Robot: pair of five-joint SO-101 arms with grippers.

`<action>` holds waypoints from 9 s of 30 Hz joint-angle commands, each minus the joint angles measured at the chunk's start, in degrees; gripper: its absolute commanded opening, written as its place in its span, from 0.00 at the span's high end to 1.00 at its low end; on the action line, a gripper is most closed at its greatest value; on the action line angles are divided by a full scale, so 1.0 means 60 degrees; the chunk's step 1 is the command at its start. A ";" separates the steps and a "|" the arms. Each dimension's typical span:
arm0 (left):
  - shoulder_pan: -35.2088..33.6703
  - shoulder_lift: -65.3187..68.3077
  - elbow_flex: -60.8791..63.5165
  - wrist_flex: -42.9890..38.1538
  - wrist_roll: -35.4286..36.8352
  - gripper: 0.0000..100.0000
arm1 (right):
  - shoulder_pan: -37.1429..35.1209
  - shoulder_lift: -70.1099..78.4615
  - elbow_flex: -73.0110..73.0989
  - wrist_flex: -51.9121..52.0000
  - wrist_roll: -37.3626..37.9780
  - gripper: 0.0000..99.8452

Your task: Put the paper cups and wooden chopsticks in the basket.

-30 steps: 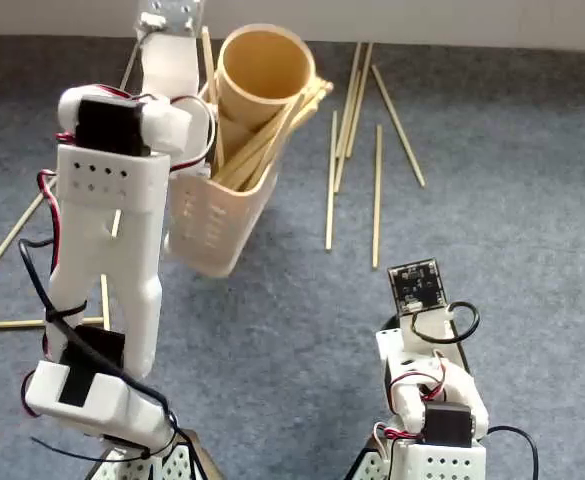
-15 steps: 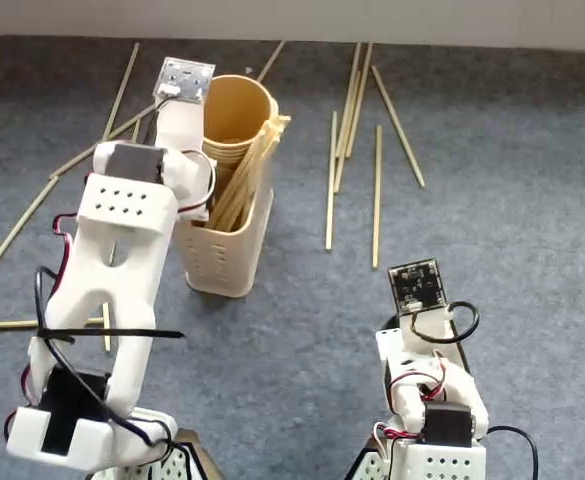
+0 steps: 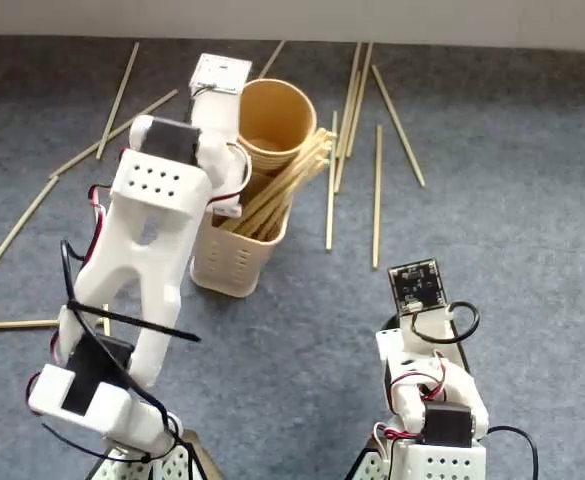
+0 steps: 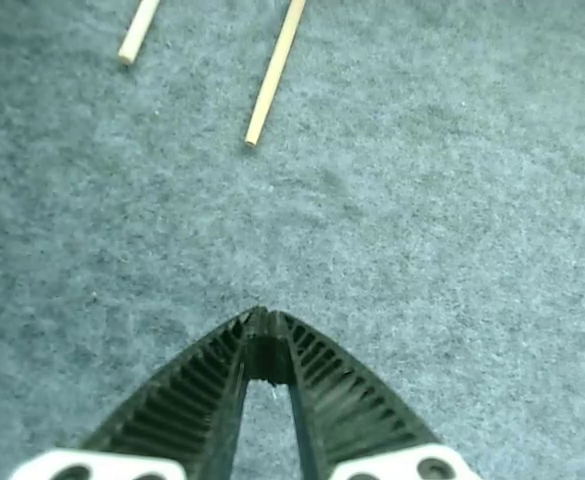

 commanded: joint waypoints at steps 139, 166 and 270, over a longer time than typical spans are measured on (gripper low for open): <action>-0.4916 0.0037 0.5473 -0.6886 0.1231 0.83 | 0.1648 3.0015 -3.2799 0.6322 0.0410 0.99; -0.4857 0.0037 0.5473 -0.6872 0.1231 0.83 | -0.3714 1.8293 -3.0938 0.6352 -0.2652 0.99; -0.4842 0.0051 0.5810 -0.7253 0.0777 0.83 | -0.5355 0.6410 -0.6967 -0.9004 -0.3311 1.00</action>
